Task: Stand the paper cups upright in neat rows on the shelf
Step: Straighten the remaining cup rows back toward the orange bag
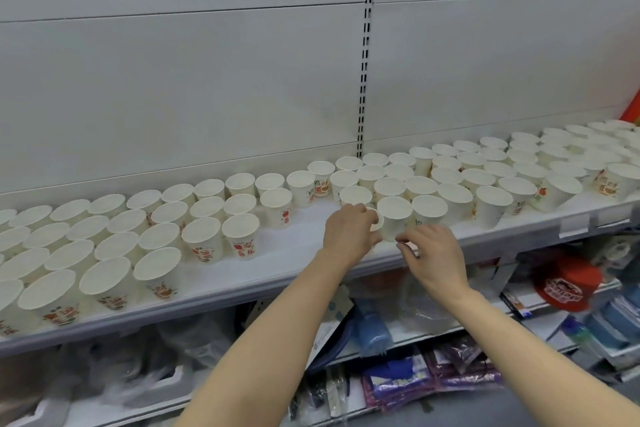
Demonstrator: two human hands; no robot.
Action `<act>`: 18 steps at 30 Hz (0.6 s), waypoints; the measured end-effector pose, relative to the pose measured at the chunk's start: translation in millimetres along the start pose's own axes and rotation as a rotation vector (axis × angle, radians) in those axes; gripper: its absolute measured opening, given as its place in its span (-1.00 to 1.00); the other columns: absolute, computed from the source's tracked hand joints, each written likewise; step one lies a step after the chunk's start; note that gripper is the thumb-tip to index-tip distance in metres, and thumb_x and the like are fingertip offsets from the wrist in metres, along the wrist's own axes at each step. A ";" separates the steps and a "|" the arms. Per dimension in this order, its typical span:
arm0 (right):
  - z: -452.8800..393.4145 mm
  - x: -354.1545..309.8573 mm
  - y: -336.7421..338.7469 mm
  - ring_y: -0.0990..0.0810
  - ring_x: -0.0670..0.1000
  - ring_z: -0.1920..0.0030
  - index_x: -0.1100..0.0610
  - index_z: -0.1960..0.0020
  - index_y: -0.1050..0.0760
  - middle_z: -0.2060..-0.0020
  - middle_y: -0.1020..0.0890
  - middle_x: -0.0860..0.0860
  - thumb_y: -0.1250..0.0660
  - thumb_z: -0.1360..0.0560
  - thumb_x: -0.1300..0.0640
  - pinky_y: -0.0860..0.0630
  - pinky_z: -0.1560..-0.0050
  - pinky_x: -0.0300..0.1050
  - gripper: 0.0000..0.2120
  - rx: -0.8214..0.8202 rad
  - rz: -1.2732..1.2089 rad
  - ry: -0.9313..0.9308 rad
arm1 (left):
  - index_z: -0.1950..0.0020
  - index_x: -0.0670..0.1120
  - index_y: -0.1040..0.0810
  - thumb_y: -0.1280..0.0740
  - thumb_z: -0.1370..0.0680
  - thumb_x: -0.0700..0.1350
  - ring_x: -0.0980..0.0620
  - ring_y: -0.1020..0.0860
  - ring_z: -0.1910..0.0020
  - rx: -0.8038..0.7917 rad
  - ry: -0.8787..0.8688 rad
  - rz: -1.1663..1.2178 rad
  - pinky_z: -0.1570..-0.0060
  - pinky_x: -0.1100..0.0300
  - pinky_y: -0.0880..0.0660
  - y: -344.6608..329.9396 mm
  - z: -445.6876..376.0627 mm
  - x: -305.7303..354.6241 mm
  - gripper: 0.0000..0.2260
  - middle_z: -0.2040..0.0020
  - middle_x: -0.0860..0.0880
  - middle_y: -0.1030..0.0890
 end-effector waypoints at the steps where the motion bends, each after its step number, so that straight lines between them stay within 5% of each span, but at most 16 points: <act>1: -5.2 7.3 0.1 -0.52 0.12 0.20 0.08 0.15 -0.60 0.27 -0.61 -0.04 -0.49 -0.36 0.22 -0.35 0.16 -0.06 -0.89 0.001 -0.002 0.014 | -0.09 0.00 -0.62 -0.33 -0.54 0.06 -0.07 -0.50 -0.08 0.008 0.004 -0.022 0.13 0.10 -0.40 -1.3 -1.6 -0.2 -0.78 -0.03 -0.03 -0.61; 7: -44.1 36.7 -6.3 -0.48 0.21 0.04 0.12 0.01 -0.62 0.11 -0.64 0.04 -0.51 -0.27 0.24 -0.44 0.09 0.08 -0.71 -0.123 0.132 0.122 | 0.00 0.07 -0.64 -0.29 -0.57 0.12 0.03 -0.48 0.02 0.139 0.113 0.029 0.18 0.11 -0.44 29.8 26.5 -29.6 -0.81 0.08 0.08 -0.63; 12: -63.0 36.9 -20.3 -0.46 0.17 -0.02 0.05 0.11 -0.66 0.14 -0.66 0.00 -0.45 -0.34 0.18 -0.27 -0.01 0.05 -0.87 -0.310 0.238 0.142 | 0.15 0.10 -0.59 -0.34 -0.51 0.02 0.12 -0.50 0.12 0.125 0.283 0.096 0.24 0.17 -0.38 71.8 76.4 -72.2 -0.93 0.18 0.18 -0.58; 18: -63.2 7.6 -25.8 -0.50 0.13 0.10 0.00 0.23 -0.63 0.26 -0.66 -0.04 -0.45 -0.36 0.16 -0.19 0.06 -0.01 -0.94 -0.282 0.058 0.122 | 0.24 0.06 -0.60 -0.40 -0.45 -0.01 0.12 -0.54 0.18 0.141 0.492 0.190 0.18 0.11 -0.48 110.8 137.6 -134.7 -0.92 0.23 0.14 -0.62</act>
Point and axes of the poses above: each hand's wrist, its own z-axis away from the middle knuckle, its own y-axis out of the back of the hand, x = y × z, the point moved 4 cm from there along -z, towards the middle knuckle
